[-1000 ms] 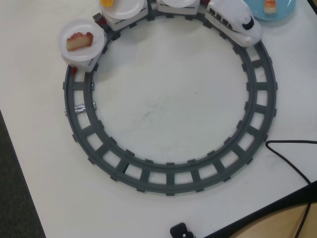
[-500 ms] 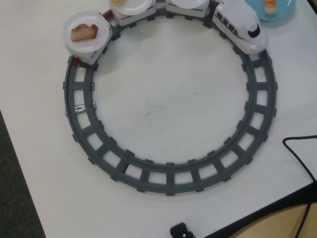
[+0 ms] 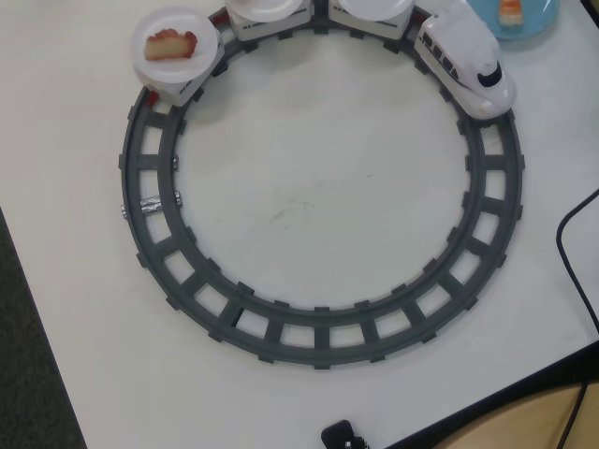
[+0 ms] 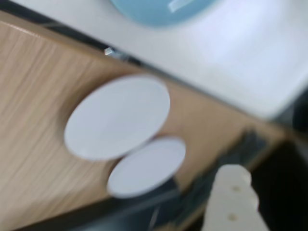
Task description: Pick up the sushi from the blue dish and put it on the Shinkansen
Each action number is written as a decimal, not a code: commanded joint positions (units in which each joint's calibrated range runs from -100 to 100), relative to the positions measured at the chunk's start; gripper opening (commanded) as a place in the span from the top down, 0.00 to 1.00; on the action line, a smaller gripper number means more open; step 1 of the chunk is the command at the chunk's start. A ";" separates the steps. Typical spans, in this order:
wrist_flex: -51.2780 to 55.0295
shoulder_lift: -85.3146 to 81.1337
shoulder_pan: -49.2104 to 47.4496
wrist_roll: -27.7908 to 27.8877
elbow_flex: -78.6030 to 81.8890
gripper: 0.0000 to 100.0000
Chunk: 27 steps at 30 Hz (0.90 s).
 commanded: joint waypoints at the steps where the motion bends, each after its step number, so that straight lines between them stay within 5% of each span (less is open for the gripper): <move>1: 4.40 8.05 -1.84 4.61 -12.37 0.71; 11: 13.81 29.09 -7.03 9.12 -31.32 0.71; 27: 12.27 38.20 -4.92 11.38 -30.78 0.71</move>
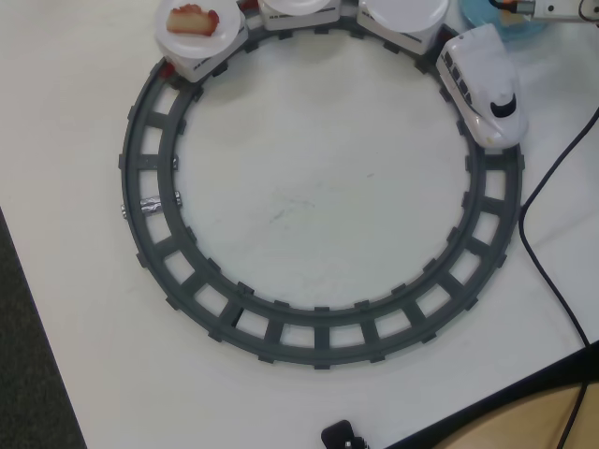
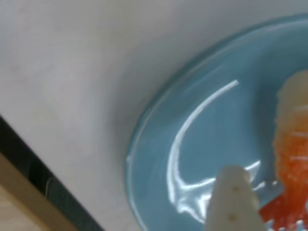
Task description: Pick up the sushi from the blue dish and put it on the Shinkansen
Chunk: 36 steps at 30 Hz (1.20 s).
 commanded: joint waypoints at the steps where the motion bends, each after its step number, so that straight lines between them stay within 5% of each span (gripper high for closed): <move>1: -0.06 -0.37 0.75 0.97 -2.41 0.71; 12: -1.78 4.64 0.14 0.50 -2.86 0.72; 18: -2.12 5.22 0.31 0.34 -2.86 1.00; 36: 12.43 -19.66 0.49 -4.43 0.64 0.98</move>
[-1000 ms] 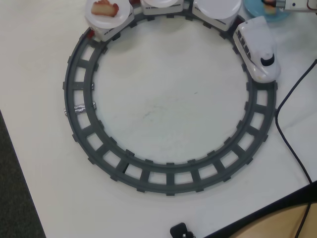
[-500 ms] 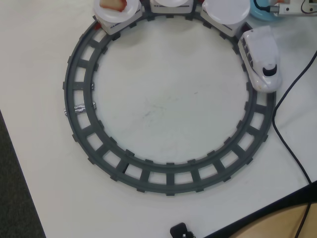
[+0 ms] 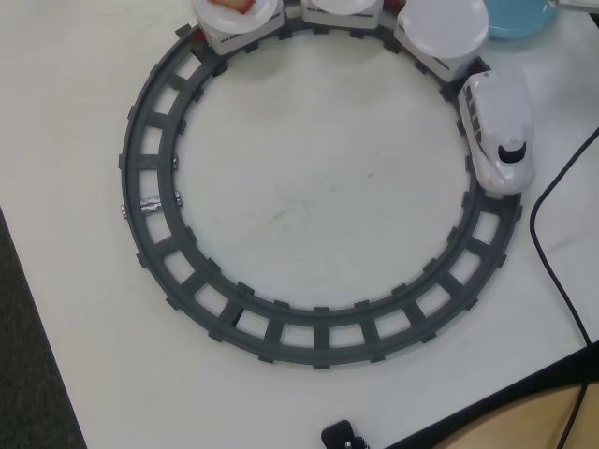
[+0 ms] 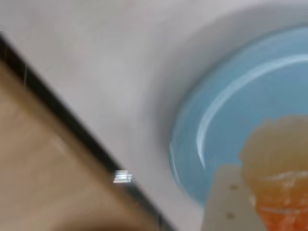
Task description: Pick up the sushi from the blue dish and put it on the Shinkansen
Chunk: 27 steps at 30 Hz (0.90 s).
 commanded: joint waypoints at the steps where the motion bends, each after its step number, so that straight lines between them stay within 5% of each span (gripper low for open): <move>1: 1.49 -10.55 -1.41 -2.34 2.35 0.98; 27: -3.73 -66.25 -20.33 -3.49 62.85 0.97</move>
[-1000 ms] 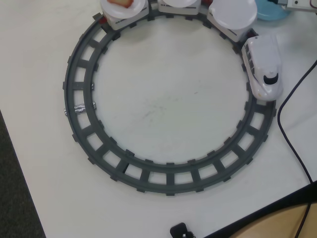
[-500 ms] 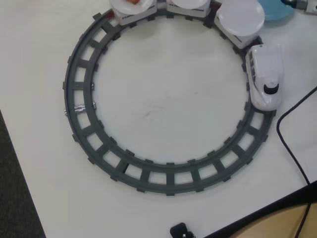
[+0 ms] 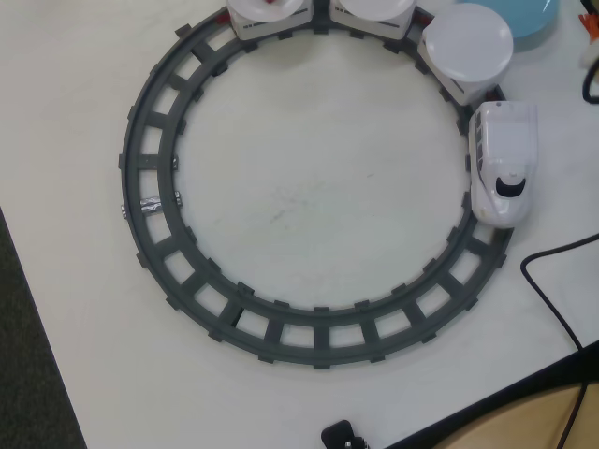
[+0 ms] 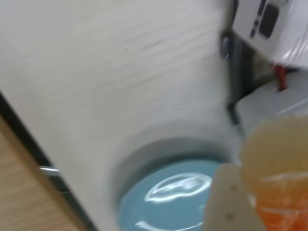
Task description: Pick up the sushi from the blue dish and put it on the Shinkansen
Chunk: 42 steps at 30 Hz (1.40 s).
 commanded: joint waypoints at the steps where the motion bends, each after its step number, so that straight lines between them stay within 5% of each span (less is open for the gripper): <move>1: -5.86 -9.06 -2.93 -0.09 7.37 0.97; 23: -25.89 -12.07 -7.51 3.68 25.68 0.97; 42: -29.57 8.73 -10.15 0.85 14.55 0.97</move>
